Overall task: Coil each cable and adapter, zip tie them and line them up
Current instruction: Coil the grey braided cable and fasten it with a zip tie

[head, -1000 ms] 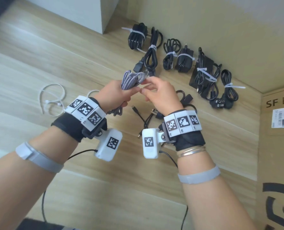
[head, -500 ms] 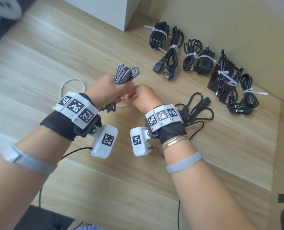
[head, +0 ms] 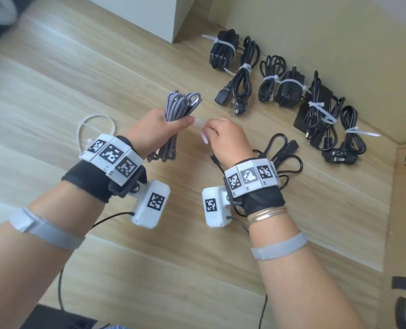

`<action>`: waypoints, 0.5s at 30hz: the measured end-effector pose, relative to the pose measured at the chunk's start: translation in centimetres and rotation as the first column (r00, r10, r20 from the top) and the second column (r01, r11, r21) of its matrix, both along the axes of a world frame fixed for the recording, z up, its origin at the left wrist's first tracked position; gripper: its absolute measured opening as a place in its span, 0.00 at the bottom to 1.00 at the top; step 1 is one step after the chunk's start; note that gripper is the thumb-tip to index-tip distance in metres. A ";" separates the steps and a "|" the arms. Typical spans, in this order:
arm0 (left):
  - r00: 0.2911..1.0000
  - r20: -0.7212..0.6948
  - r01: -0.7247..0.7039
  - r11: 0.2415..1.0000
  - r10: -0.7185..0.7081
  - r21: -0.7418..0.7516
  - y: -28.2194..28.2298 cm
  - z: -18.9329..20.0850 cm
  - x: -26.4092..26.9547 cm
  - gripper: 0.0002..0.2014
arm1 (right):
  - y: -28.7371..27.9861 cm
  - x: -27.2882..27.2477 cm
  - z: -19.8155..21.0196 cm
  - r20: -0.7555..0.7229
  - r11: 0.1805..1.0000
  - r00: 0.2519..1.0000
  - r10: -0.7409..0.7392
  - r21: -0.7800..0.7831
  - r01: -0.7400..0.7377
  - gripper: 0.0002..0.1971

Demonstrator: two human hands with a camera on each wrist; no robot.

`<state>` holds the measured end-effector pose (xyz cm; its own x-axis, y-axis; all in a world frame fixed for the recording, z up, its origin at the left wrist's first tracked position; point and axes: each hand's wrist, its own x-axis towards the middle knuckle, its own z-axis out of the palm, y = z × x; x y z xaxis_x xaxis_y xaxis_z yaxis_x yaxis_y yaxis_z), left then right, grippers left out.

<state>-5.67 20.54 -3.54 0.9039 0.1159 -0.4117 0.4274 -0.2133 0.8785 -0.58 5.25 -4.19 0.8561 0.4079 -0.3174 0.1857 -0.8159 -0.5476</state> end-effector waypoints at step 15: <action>0.981 -0.157 0.063 0.951 -0.114 -0.302 -4.0 0.2 1.5 0.10 | -4.7 0.9 0.0 -0.377 0.930 0.898 -0.225 0.190 0.313 0.18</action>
<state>-4.19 16.57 -3.37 0.8183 -0.1110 -0.5639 0.5674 -0.0002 0.8234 0.35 0.52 -4.22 0.7991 0.2782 -0.5329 -0.2573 -0.6428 -0.7215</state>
